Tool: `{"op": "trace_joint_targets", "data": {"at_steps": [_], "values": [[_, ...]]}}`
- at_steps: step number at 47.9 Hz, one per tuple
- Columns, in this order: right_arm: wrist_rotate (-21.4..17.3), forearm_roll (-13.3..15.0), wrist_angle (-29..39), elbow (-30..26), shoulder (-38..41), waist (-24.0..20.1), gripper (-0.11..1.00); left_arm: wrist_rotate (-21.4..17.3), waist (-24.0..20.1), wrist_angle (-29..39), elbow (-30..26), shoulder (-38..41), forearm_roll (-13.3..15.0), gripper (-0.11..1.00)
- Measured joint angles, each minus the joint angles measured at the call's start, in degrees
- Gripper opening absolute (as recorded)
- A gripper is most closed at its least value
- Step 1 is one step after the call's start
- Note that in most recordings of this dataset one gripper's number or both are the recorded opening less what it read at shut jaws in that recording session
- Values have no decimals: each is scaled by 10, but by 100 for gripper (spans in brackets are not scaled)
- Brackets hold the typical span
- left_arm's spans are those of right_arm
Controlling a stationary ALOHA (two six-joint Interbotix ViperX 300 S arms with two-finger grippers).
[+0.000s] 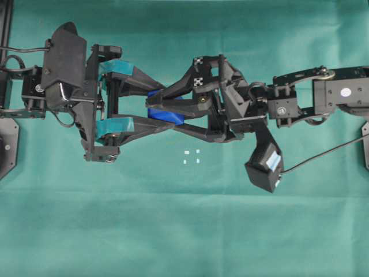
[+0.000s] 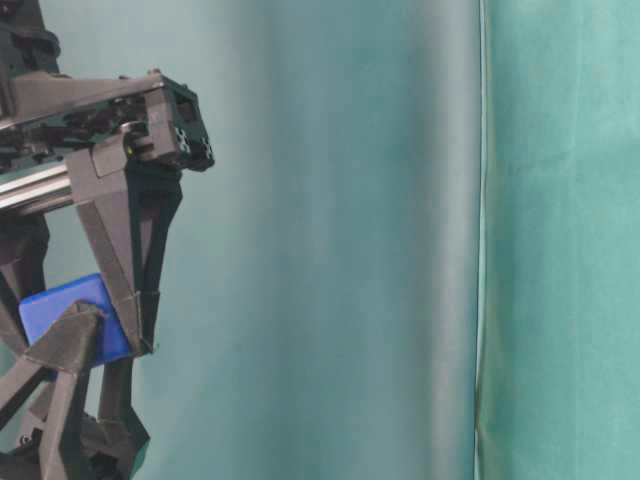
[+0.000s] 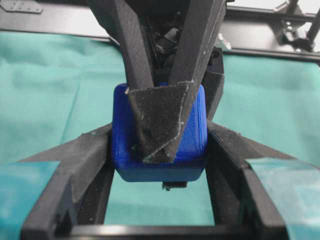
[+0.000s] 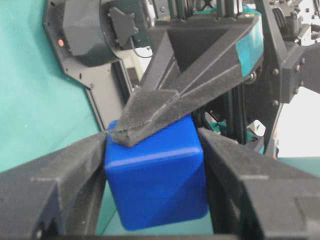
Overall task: Handover the blue block to the right arm after grasping it with the left arm, then place it in the designated position.
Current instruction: 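Close the right gripper on the cube's right side, then open the left gripper and pull the right gripper back with the cube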
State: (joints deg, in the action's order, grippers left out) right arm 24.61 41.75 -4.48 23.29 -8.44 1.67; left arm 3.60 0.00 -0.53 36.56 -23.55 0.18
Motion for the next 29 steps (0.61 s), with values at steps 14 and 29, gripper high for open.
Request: {"op": "trace_joint_targets", "data": {"at_steps": [14,29], "values": [[0,-1,0,0,0,2,56,2,1,0,0,0,0,99],[0,-1,4,2,-3,2,56,2,-4,17,2,-12,0,99]]}}
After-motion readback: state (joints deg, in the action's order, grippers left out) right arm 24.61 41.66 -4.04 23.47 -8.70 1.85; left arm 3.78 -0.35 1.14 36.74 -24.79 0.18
